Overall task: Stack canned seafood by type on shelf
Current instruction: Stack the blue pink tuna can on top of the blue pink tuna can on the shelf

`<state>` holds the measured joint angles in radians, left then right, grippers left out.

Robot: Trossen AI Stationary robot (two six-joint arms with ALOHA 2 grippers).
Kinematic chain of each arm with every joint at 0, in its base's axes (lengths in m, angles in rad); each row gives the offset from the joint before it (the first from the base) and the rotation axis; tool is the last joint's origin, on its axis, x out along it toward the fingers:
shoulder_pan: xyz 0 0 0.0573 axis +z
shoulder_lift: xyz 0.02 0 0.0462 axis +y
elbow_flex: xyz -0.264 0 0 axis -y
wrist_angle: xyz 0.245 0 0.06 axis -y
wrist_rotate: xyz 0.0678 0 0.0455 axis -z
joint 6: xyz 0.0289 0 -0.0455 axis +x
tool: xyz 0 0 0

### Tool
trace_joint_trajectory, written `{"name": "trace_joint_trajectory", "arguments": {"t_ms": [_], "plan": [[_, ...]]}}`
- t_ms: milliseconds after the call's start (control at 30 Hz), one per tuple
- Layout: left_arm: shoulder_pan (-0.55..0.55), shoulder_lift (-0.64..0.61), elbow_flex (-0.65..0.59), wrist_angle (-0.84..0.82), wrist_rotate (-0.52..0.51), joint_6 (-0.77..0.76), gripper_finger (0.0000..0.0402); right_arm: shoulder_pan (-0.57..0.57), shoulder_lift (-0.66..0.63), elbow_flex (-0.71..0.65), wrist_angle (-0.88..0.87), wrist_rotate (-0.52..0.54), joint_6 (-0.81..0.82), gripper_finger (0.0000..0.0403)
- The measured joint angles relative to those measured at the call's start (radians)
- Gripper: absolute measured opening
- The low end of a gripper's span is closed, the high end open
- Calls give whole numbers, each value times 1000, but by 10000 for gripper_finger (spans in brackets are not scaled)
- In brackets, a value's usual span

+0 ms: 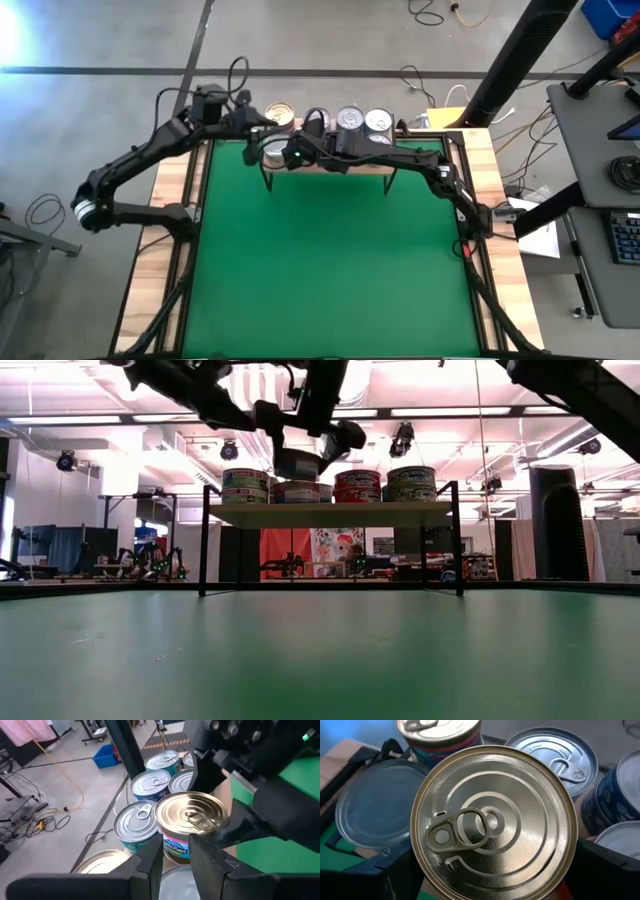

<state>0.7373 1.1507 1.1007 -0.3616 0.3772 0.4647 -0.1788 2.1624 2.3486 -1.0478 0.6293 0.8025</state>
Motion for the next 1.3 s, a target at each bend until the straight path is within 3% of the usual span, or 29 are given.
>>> {"name": "trace_joint_trajectory", "arguments": {"t_ms": [400,567,933,1300], "plan": [[9,150,155,-23,67,26,78,-14,1,-1,-43,-58,100,367],[9,192,195,-39,156,25,78,-1,1,-1,-62,-73,98,367],[8,255,200,-80,260,92,78,4,-2,-1,-64,-145,116,387],[1,259,199,-78,270,126,78,8,-3,-1,-77,-159,130,397]]}}
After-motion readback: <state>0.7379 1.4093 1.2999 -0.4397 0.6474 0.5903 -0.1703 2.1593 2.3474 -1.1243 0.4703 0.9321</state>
